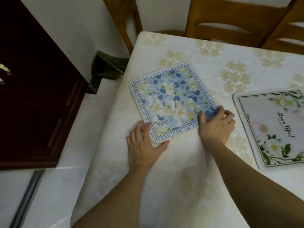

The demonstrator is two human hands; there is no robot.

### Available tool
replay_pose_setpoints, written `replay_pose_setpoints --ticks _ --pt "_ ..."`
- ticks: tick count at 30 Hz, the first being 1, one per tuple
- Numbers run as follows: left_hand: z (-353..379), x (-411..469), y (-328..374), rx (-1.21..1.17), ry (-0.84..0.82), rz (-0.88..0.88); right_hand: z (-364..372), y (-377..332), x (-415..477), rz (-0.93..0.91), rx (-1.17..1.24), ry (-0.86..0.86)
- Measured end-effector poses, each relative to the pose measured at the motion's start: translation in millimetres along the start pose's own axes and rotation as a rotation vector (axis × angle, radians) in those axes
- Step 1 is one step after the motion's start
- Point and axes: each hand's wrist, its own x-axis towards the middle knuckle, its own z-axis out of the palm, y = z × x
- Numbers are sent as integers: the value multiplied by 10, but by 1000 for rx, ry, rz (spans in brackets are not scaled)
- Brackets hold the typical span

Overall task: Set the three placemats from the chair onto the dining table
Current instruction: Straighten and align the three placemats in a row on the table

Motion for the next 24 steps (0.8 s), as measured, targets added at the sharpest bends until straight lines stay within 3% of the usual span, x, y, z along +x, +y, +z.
replay_pose_setpoints --ticks 6,11,18,21,24 --pt "-4 -19 21 -20 53 17 -65 -75 36 54 24 89" --pt "-11 -31 18 -61 35 7 -151 -20 68 65 -67 -15" --pt "18 -20 -44 -158 118 -39 -199 446 -1001 -66 -104 101" --pt "66 -4 -73 -182 171 -47 -273 596 -1355 -187 -112 23" --pt "108 -1 -95 -163 174 -69 -290 618 -1409 -127 12 40"
